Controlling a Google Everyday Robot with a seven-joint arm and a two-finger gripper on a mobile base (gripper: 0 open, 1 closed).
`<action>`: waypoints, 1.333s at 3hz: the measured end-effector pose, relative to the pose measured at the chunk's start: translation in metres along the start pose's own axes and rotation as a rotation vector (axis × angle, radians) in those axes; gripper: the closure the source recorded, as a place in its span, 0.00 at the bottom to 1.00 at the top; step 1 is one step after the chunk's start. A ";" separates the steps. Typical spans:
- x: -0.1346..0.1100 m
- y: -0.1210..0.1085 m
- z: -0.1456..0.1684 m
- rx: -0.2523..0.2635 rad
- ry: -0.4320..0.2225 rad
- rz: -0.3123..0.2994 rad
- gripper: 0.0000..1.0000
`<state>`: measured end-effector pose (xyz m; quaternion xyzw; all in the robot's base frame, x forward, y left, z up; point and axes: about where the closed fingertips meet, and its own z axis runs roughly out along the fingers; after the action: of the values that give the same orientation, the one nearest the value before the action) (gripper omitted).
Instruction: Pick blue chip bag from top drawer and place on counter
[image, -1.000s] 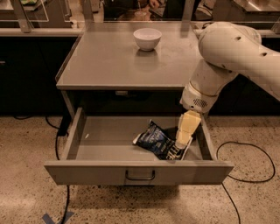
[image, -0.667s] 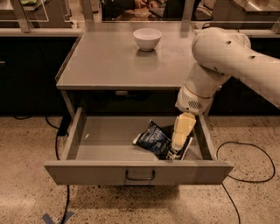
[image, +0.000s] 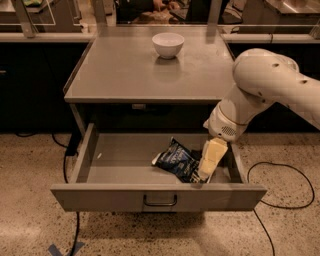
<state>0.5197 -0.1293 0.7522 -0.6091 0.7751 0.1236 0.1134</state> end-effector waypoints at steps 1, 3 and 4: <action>0.001 -0.006 0.011 0.029 -0.070 -0.007 0.00; -0.006 -0.014 0.026 0.075 -0.098 -0.007 0.00; -0.004 -0.025 0.037 0.078 -0.115 0.006 0.00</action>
Offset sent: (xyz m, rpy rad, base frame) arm 0.0248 0.0165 -0.0339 0.0864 -0.1347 -0.0461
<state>0.5458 -0.1193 0.7174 -0.5938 0.7733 0.1287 0.1810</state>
